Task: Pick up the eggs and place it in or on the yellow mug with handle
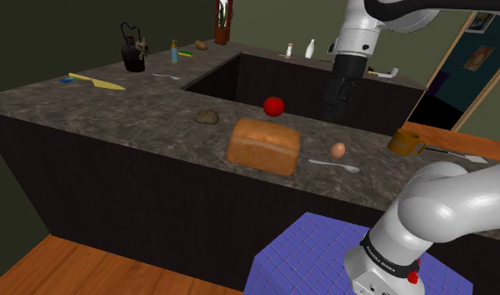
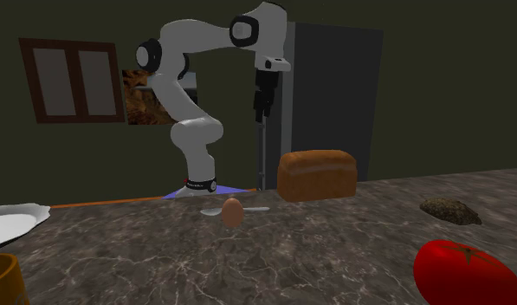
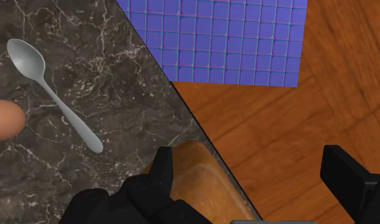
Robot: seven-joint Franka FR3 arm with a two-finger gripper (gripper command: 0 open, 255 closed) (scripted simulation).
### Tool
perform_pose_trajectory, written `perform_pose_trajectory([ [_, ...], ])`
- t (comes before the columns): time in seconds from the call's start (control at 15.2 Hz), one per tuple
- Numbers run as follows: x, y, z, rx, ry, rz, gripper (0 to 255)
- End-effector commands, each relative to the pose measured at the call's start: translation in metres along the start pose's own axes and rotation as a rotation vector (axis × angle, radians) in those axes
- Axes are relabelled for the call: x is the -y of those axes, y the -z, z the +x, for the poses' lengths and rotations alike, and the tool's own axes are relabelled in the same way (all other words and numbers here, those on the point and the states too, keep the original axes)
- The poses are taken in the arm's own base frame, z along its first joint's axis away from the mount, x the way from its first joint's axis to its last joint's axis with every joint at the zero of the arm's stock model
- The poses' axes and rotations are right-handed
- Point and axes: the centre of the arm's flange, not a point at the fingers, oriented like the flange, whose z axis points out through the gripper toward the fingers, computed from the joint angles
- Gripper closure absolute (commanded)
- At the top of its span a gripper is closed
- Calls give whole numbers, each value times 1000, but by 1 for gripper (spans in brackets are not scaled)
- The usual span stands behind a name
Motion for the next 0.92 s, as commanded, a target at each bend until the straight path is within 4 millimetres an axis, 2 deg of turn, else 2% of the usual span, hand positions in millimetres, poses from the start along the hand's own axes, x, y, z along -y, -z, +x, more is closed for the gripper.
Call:
perform_pose_trajectory([
  [0.0, 0, 0, 0, 0, 0, 0, 0],
  [0.86, -157, -68, 45, 82, -58, 12, 0],
])
